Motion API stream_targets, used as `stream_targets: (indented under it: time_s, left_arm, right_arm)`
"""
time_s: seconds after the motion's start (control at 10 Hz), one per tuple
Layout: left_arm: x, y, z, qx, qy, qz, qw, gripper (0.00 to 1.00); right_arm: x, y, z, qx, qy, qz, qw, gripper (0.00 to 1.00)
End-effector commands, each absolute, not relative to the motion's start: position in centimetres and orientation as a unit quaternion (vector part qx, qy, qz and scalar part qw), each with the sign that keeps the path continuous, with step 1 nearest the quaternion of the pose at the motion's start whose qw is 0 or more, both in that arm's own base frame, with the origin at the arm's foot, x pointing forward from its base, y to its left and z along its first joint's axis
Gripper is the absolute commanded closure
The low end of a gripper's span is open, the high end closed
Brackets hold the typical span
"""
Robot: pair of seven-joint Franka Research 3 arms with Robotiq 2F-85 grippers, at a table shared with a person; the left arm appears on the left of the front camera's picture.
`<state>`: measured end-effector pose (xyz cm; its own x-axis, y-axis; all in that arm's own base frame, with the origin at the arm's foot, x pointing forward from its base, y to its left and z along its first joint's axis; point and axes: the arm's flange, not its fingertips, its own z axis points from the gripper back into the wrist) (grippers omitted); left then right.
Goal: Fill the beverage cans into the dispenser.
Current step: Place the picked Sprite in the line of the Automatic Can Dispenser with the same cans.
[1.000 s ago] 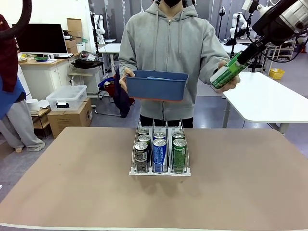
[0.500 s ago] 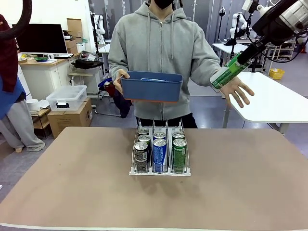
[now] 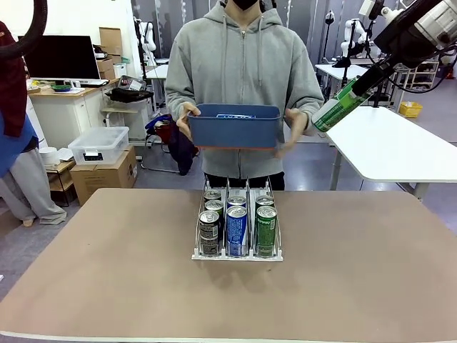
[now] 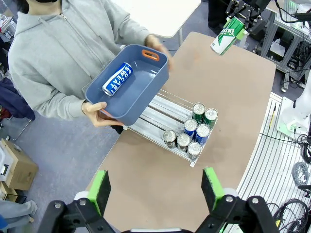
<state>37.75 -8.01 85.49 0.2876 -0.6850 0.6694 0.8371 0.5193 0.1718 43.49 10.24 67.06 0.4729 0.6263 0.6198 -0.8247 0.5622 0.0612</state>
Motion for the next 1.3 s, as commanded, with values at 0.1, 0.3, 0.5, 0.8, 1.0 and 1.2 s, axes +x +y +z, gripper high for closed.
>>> stream_targets:
  time_s: [0.1,0.3,0.5,0.8,1.0,1.2]
  left_arm:
    - [37.6,-7.8,85.4,-0.105,-0.36,-0.478,0.795,0.0]
    - [37.6,-7.8,85.4,-0.105,-0.36,-0.478,0.795,0.0]
    - [37.6,-7.8,85.4,-0.105,-0.36,-0.478,0.795,0.0]
    - [37.6,-7.8,85.4,-0.105,-0.36,-0.478,0.795,0.0]
    - [37.6,-7.8,85.4,-0.105,-0.36,-0.478,0.795,0.0]
    - [37.6,-7.8,85.4,-0.105,-0.36,-0.478,0.795,0.0]
  right_arm:
    - [42.5,10.9,66.6,0.189,-0.281,0.417,0.844,0.42]
    - [39.5,11.6,65.8,0.172,-0.266,0.362,0.877,0.42]
    - [37.4,12.9,63.9,0.151,-0.272,0.333,0.89,0.42]
    - [34.5,15.2,60.0,0.13,-0.217,0.358,0.899,0.42]
    - [33.5,16.7,57.1,0.171,-0.186,0.388,0.886,0.42]
    - [33.0,18.7,54.6,0.164,-0.173,0.399,0.885,0.42]
